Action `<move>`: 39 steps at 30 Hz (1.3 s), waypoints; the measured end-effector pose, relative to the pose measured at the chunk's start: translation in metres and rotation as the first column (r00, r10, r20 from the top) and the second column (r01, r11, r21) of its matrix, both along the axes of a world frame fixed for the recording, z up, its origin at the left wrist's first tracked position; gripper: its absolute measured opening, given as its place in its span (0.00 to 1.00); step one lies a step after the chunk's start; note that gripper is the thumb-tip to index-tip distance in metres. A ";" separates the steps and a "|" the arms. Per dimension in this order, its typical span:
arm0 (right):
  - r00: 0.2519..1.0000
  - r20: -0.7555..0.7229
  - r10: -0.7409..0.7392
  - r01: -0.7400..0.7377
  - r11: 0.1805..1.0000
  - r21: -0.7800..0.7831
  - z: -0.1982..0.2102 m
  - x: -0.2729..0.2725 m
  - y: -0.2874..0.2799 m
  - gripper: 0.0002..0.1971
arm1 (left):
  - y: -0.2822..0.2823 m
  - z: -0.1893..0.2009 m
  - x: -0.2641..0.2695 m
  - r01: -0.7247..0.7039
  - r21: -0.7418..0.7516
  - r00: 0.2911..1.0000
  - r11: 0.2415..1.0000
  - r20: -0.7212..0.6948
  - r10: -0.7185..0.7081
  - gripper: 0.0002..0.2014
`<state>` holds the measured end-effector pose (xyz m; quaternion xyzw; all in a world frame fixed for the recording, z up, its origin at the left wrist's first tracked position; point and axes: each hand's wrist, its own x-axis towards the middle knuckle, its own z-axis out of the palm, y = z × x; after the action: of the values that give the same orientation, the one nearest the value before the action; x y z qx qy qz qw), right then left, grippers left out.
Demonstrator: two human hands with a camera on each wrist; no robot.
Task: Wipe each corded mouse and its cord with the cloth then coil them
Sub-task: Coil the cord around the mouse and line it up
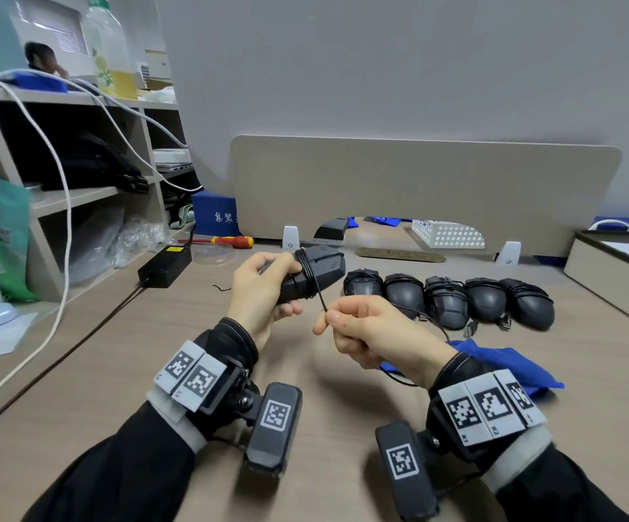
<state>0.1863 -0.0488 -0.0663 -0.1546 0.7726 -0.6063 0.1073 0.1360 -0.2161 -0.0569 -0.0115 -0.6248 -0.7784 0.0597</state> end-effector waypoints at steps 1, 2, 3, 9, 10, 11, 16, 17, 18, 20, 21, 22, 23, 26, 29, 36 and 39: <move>1.000 0.022 0.004 -0.004 1.000 0.012 -0.001 0.000 0.000 0.14 | -0.001 0.000 -0.001 0.013 0.022 1.000 1.000 -0.007 -0.013 0.06; 0.999 0.046 0.003 -0.004 1.000 0.020 -0.002 -0.001 0.001 0.14 | -0.002 0.001 0.000 0.030 0.041 0.999 0.999 -0.023 -0.029 0.06; 0.997 0.071 0.002 -0.004 1.000 0.028 -0.003 -0.002 0.002 0.14 | -0.002 0.003 0.000 0.052 0.067 0.998 0.996 -0.048 -0.049 0.04; 0.984 0.125 -0.129 0.120 0.990 0.078 -0.007 -0.005 0.008 0.13 | -0.005 0.007 0.009 0.407 0.033 0.900 0.913 -0.187 -0.394 0.20; 0.981 0.091 -0.171 0.163 0.982 0.092 -0.007 -0.006 0.011 0.12 | -0.004 0.006 0.012 0.481 -0.030 0.860 0.876 -0.175 -0.478 0.22; 0.976 0.052 -0.210 0.204 0.973 0.112 -0.005 -0.007 0.014 0.11 | -0.003 0.005 0.014 0.544 -0.085 0.821 0.835 -0.153 -0.550 0.22; 0.918 -0.035 -0.396 0.397 0.915 0.075 0.003 -0.011 0.028 0.19 | -0.001 0.006 0.025 0.621 -0.383 0.735 0.684 -0.021 -0.678 0.17; 0.907 -0.047 -0.418 0.420 0.906 0.045 0.006 -0.010 0.031 0.16 | 0.001 0.006 0.027 0.604 -0.437 0.741 0.667 0.000 -0.671 0.16; 0.897 -0.066 -0.437 0.439 0.898 0.021 0.008 -0.010 0.034 0.13 | 0.003 0.005 0.027 0.581 -0.480 0.755 0.658 0.016 -0.655 0.16; 0.881 -0.112 -0.460 0.463 0.886 0.006 0.010 -0.011 0.037 0.12 | 0.007 0.003 0.026 0.529 -0.538 0.790 0.657 0.030 -0.612 0.12; 0.876 -0.133 -0.464 0.468 0.884 0.002 0.010 -0.010 0.037 0.12 | 0.007 0.002 0.025 0.503 -0.564 0.807 0.655 0.036 -0.589 0.11; 0.874 -0.149 -0.462 0.467 0.884 -0.001 0.010 -0.010 0.035 0.11 | 0.007 0.002 0.024 0.482 -0.587 0.819 0.651 0.038 -0.572 0.10; 0.875 -0.165 -0.456 0.461 0.887 -0.007 0.011 -0.009 0.032 0.10 | 0.007 0.001 0.023 0.468 -0.603 0.827 0.646 0.042 -0.560 0.09; 0.873 -0.208 -0.440 0.441 0.896 -0.047 0.012 -0.006 0.026 0.10 | 0.009 -0.001 0.021 0.425 -0.618 0.858 0.661 0.042 -0.512 0.07; 0.870 -0.225 -0.439 0.436 0.898 -0.069 0.016 -0.004 0.022 0.11 | 0.012 -0.004 0.014 0.330 -0.531 0.928 0.780 0.029 -0.372 0.06; 0.916 -0.235 -0.324 0.324 0.945 -0.041 0.011 -0.006 0.010 0.13 | 0.011 -0.010 0.003 0.132 -0.366 0.990 0.921 0.013 -0.137 0.11; 0.961 -0.201 -0.190 0.199 0.979 0.030 0.008 -0.004 0.006 0.13 | 0.004 -0.008 -0.002 0.050 -0.199 0.999 0.979 0.027 -0.046 0.11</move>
<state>0.1824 -0.0431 -0.0587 -0.1345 0.8058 -0.5762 -0.0260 0.1339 -0.2126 -0.0648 -0.0238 -0.6998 -0.7132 0.0326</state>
